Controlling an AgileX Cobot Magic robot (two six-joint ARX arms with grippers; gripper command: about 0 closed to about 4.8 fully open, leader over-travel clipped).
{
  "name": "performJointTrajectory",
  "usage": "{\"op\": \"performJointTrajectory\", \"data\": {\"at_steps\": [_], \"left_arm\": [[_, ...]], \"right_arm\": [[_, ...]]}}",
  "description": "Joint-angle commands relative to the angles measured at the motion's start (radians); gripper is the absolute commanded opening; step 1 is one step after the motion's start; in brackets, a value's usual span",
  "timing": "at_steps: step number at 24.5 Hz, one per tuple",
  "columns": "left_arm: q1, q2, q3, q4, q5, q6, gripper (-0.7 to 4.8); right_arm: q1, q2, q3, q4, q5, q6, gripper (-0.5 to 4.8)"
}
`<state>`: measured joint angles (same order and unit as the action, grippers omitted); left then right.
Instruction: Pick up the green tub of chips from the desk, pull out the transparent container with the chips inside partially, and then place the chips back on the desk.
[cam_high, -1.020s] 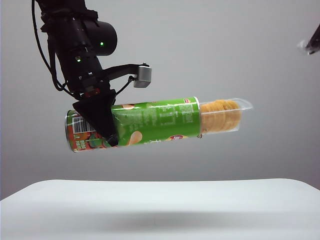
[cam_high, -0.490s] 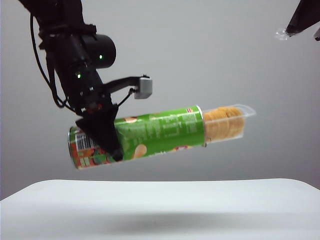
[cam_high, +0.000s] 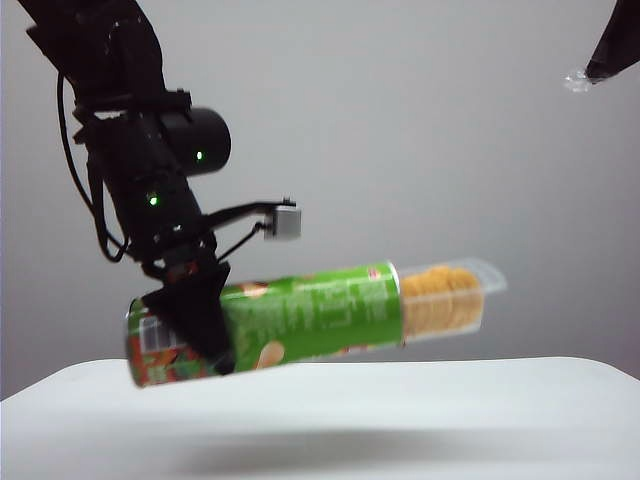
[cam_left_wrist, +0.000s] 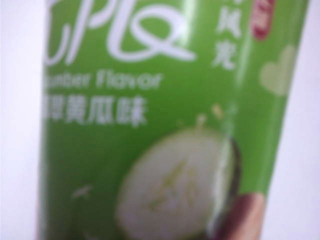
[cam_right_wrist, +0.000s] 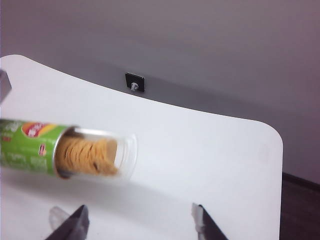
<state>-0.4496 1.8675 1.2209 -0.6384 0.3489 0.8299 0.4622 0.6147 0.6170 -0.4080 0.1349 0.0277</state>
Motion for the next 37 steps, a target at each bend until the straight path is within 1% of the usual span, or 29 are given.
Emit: {"op": "performJointTrajectory", "data": {"at_steps": [1,4,9,10,17,20,22,23,24,26,28,29,30,31,34,36,37], "left_arm": [[-0.001,0.037,0.002,-0.018,0.007,0.000,2.69],[-0.001,0.066,0.002,-0.015,-0.002,0.000,2.69],[-0.001,0.108,0.002,0.021,-0.066,-0.003,2.69],[-0.001,0.117,0.002,0.035,-0.081,-0.021,2.68],[-0.001,0.127,0.002,0.045,-0.084,-0.041,2.73],[-0.001,0.127,0.002,0.043,-0.084,-0.057,3.06],[-0.001,0.127,0.002,0.042,-0.084,-0.064,3.60],[-0.001,0.127,0.002,0.042,-0.084,-0.070,3.96],[-0.001,0.127,0.002,0.043,-0.083,-0.072,4.16],[-0.001,0.127,0.002,0.048,-0.083,-0.084,4.35],[-0.001,0.124,0.004,0.047,-0.087,-0.106,4.39],[-0.001,0.117,0.007,0.046,-0.088,-0.121,4.68],[-0.002,0.098,0.009,0.042,-0.110,-0.132,4.79],[-0.003,0.086,0.010,0.040,-0.121,-0.133,4.79],[-0.016,0.001,0.010,0.002,-0.210,-0.137,4.79],[-0.024,-0.121,0.010,-0.070,-0.321,-0.172,4.79],[-0.024,-0.156,0.010,-0.089,-0.343,-0.182,4.79]], "right_arm": [[0.001,-0.001,0.004,0.014,-0.008,-0.003,2.74],[0.001,-0.001,0.004,0.014,-0.023,-0.003,2.74],[0.001,-0.001,0.004,0.003,-0.024,-0.003,2.74],[0.001,-0.001,0.004,-0.007,-0.024,-0.003,2.74],[0.001,-0.001,-0.032,-0.013,-0.025,-0.002,2.74],[0.001,-0.002,-0.060,-0.013,-0.034,-0.002,2.74],[0.001,-0.002,-0.080,-0.005,-0.048,0.003,2.74],[0.001,-0.002,-0.087,-0.006,-0.051,0.022,2.74],[0.001,-0.002,-0.087,-0.003,-0.057,0.026,2.74],[0.001,-0.003,-0.087,0.023,-0.067,0.028,2.74],[0.001,-0.003,-0.087,0.040,-0.066,0.028,2.74],[0.001,-0.003,-0.087,0.046,-0.066,0.028,2.74],[0.001,-0.003,-0.087,0.047,-0.066,0.028,2.74],[0.001,-0.003,-0.088,0.047,-0.066,0.028,2.74],[0.001,-0.003,-0.090,0.049,-0.045,0.028,2.74],[0.001,-0.003,-0.090,0.063,0.040,0.028,2.74],[0.000,-0.003,-0.090,0.071,0.066,0.028,2.73]]}}
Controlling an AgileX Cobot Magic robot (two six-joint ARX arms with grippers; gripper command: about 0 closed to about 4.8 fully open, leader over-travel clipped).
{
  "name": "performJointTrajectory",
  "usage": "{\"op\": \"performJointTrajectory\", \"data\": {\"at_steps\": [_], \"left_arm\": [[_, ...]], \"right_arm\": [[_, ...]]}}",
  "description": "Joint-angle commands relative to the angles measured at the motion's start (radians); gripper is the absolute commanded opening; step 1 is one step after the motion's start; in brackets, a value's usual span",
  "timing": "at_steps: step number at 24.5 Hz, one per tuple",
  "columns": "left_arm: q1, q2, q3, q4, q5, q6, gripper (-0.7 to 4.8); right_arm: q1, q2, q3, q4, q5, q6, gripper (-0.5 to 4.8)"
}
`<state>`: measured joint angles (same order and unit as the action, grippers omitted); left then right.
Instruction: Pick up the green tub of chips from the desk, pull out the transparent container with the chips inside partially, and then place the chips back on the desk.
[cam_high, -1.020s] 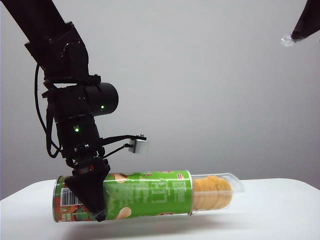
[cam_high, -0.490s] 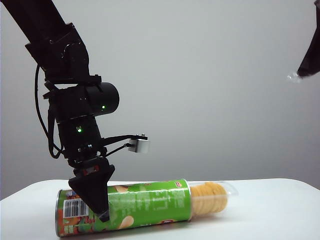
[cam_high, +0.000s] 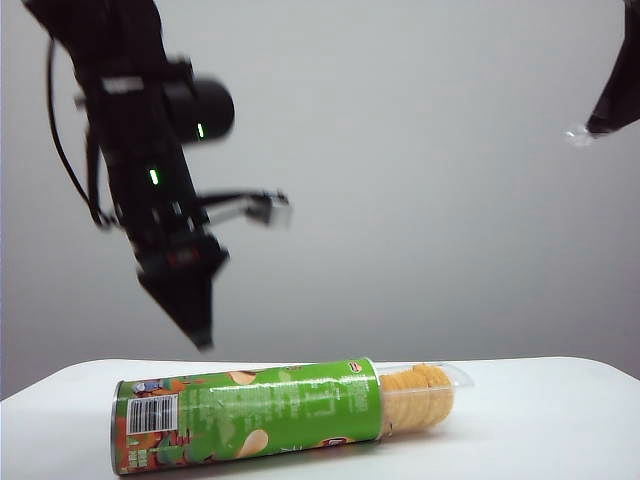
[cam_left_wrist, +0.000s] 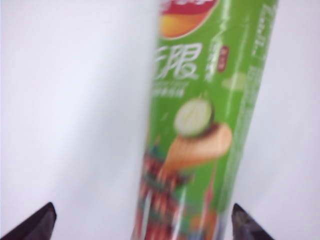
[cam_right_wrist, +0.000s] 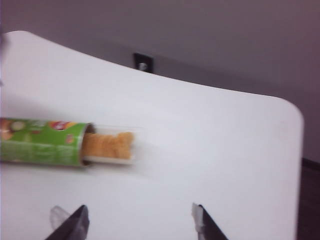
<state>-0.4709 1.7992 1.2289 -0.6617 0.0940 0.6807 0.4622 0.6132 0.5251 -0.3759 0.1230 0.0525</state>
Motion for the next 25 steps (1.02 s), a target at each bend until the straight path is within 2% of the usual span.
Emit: {"op": "performJointTrajectory", "data": {"at_steps": [1,3,5,7,9,10,12,14,17,18,19,21,22,23,25], "left_arm": [[-0.003,-0.135,0.002,-0.087,-0.114,-0.043,4.79],[0.005,-0.273,0.000,-0.103,-0.114,-0.078,4.79],[0.045,-0.426,-0.017,-0.054,-0.080,-0.096,4.79],[0.136,-0.581,-0.055,0.032,-0.042,-0.120,4.79],[0.259,-0.695,-0.090,0.080,0.053,-0.149,4.79],[0.358,-0.765,-0.121,0.120,0.165,-0.176,4.79],[0.470,-0.858,-0.178,0.181,0.270,-0.217,4.62],[0.537,-0.966,-0.276,0.272,0.270,-0.252,4.61],[0.545,-1.109,-0.433,0.355,0.248,-0.286,4.42],[0.544,-1.181,-0.514,0.394,0.241,-0.289,4.24],[0.544,-1.243,-0.582,0.434,0.240,-0.327,3.95],[0.544,-1.357,-0.687,0.495,0.219,-0.352,3.57],[0.544,-1.407,-0.721,0.512,0.200,-0.349,3.57],[0.544,-1.446,-0.743,0.528,0.190,-0.349,3.57],[0.544,-1.563,-0.792,0.567,0.190,-0.388,3.22]], "right_arm": [[0.000,-0.002,0.002,0.053,0.107,0.003,2.73],[-0.008,-0.002,0.002,0.110,0.147,0.003,2.63],[-0.052,-0.005,0.002,0.192,0.129,0.003,2.22],[-0.161,-0.019,0.002,0.294,0.013,0.005,1.55],[-0.307,-0.035,0.002,0.366,-0.121,0.051,1.46],[-0.399,-0.040,0.002,0.391,-0.233,0.093,1.46],[-0.476,-0.040,-0.001,0.396,-0.364,0.105,1.25],[-0.446,-0.062,-0.033,0.426,-0.286,0.101,0.09],[-0.360,-0.122,-0.113,0.489,-0.190,0.105,-0.07],[-0.306,-0.146,-0.141,0.478,-0.098,0.105,-0.06],[-0.259,-0.167,-0.171,0.486,-0.035,0.105,-0.06],[-0.196,-0.213,-0.227,0.526,0.014,0.105,-0.06],[-0.175,-0.234,-0.251,0.552,0.024,0.105,-0.06],[-0.161,-0.253,-0.270,0.573,0.037,0.104,-0.06],[-0.146,-0.327,-0.322,0.598,0.073,0.097,-0.06]]}}
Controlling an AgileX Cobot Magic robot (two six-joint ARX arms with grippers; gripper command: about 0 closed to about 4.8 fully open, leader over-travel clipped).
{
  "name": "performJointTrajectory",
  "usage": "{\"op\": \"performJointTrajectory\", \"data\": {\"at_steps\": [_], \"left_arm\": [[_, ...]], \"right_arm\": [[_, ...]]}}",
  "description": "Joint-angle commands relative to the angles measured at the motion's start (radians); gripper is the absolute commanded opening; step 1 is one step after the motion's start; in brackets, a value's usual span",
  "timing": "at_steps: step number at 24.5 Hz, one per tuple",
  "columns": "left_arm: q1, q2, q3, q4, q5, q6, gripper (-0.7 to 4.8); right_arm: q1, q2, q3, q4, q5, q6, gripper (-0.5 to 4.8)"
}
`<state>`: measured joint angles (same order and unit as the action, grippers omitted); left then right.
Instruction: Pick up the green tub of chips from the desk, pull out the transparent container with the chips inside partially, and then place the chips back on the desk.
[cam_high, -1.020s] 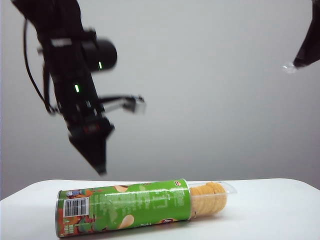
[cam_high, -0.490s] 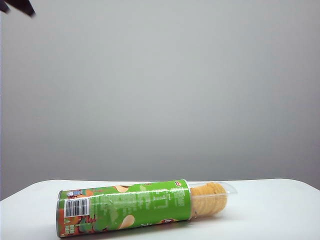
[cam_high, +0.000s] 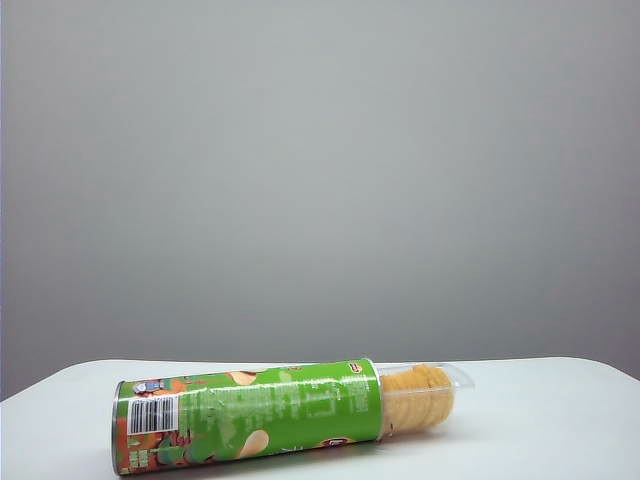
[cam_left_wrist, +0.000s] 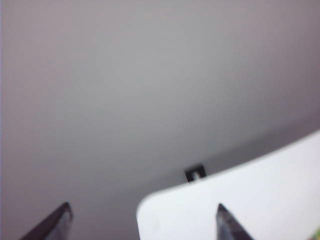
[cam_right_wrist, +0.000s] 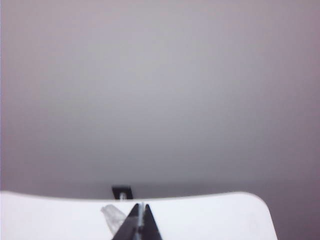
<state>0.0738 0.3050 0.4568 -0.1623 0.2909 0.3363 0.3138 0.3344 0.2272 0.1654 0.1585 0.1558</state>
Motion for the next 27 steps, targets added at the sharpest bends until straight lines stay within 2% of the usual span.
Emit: {"op": "performJointTrajectory", "data": {"at_steps": [1,6,8,11,16,19,23,25,26,27], "left_arm": [[-0.001,-0.101,-0.031,0.069,-0.008,-0.062,3.06],[0.000,-0.181,-0.099,0.069,-0.025,-0.194,2.89],[-0.001,-0.181,-0.121,0.090,-0.024,-0.278,2.77],[-0.001,-0.182,-0.157,0.091,-0.018,-0.293,2.75],[-0.001,-0.182,-0.235,0.120,-0.061,-0.364,2.06],[-0.001,-0.182,-0.311,0.121,-0.093,-0.404,2.01],[-0.001,-0.182,-0.388,0.142,-0.087,-0.412,1.19],[-0.001,-0.182,-0.425,0.145,-0.089,-0.426,1.09],[-0.001,-0.182,-0.440,0.148,-0.089,-0.420,0.75],[-0.001,-0.182,-0.451,0.134,-0.089,-0.413,-0.09]], "right_arm": [[-0.001,-0.077,-0.042,0.057,0.038,-0.007,-0.06],[-0.041,-0.251,-0.138,0.037,0.021,-0.006,-0.05],[-0.079,-0.335,-0.182,0.000,-0.022,0.001,-0.05],[-0.105,-0.333,-0.215,-0.021,-0.034,0.001,-0.05],[-0.135,-0.333,-0.226,-0.111,-0.039,-0.006,-0.05],[-0.139,-0.333,-0.226,-0.163,-0.055,-0.006,-0.05],[-0.139,-0.333,-0.226,-0.206,-0.052,0.006,-0.04],[-0.139,-0.333,-0.226,-0.235,-0.052,0.025,0.00],[-0.139,-0.333,-0.226,-0.245,-0.052,0.026,0.00],[-0.139,-0.333,-0.226,-0.270,-0.047,0.026,0.00]]}}
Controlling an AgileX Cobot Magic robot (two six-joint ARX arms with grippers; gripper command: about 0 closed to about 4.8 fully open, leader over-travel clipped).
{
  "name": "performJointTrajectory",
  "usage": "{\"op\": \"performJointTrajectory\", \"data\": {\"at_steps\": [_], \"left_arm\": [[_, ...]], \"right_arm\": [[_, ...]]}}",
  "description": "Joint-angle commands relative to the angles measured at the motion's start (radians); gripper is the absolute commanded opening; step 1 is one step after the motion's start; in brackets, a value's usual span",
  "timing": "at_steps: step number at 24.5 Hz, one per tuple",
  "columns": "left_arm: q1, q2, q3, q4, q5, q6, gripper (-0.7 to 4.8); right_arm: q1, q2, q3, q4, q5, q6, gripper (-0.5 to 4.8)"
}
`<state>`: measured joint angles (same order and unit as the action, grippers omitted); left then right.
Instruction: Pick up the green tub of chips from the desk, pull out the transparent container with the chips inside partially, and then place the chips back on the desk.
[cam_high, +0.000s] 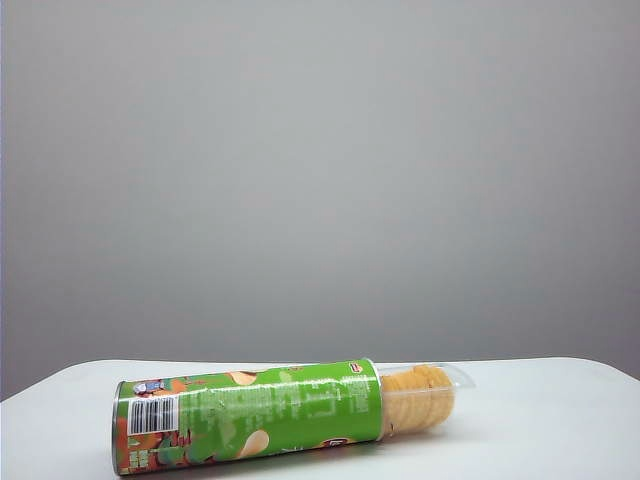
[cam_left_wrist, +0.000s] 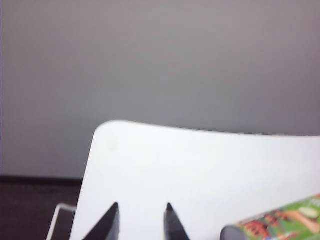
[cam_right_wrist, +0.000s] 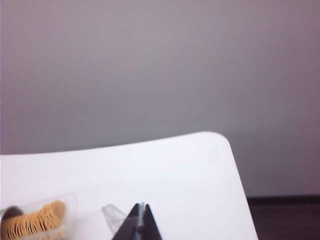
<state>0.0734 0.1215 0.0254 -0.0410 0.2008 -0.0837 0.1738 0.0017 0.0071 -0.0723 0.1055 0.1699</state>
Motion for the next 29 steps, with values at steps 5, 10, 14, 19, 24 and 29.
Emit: {"op": "performJointTrajectory", "data": {"at_steps": [5,10,14,19,24,29], "left_arm": [[0.000,0.002,-0.019,-0.008,-0.006,0.058,-0.06],[0.000,0.002,-0.019,-0.043,-0.002,0.019,-0.05],[0.000,0.002,-0.019,-0.045,-0.006,0.013,-0.05],[0.000,0.002,-0.019,-0.049,-0.003,0.007,-0.04],[0.000,0.002,-0.019,-0.049,-0.002,0.005,-0.05],[0.000,0.002,-0.019,-0.049,-0.002,0.005,-0.04]], "right_arm": [[0.000,0.001,-0.006,-0.100,0.053,0.010,0.00],[0.001,0.001,-0.006,-0.100,0.049,0.010,0.00],[0.001,0.000,-0.006,-0.095,0.050,0.010,0.00],[0.001,-0.001,-0.006,-0.095,0.050,0.011,0.00],[0.001,0.000,-0.006,-0.095,0.050,0.011,0.00],[0.001,0.000,-0.006,-0.095,0.050,0.011,0.00]]}}
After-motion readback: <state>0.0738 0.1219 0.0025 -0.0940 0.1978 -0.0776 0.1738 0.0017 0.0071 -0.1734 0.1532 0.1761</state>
